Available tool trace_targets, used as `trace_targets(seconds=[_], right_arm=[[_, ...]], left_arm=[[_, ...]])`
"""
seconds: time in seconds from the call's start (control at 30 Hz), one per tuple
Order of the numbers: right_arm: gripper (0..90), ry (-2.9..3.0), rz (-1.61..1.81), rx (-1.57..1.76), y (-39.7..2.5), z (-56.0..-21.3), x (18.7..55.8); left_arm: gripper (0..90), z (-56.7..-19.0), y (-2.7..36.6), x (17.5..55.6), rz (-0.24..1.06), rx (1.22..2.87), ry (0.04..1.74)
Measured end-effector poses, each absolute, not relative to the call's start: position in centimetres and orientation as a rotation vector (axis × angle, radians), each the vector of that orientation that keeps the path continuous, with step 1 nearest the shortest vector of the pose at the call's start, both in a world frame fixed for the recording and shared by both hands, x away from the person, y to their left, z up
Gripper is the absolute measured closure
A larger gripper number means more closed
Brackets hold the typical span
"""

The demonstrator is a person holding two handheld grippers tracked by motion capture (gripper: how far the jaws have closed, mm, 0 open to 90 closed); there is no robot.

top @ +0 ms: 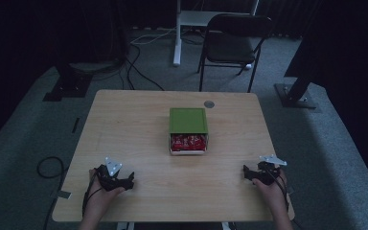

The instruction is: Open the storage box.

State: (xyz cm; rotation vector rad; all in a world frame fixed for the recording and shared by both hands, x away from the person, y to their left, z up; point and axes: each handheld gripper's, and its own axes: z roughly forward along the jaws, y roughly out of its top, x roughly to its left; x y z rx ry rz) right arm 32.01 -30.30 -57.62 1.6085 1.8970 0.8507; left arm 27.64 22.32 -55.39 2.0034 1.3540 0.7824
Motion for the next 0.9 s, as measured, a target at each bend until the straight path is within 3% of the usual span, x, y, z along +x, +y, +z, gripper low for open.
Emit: trace_targets(seconds=[0.9], right_arm=[[11.6, 1.897, 0.851, 1.609, -30.3, -57.6, 32.0]], left_arm=[[6.5, -54.4, 15.1, 28.6, 0.806, 2.124, 1.048]])
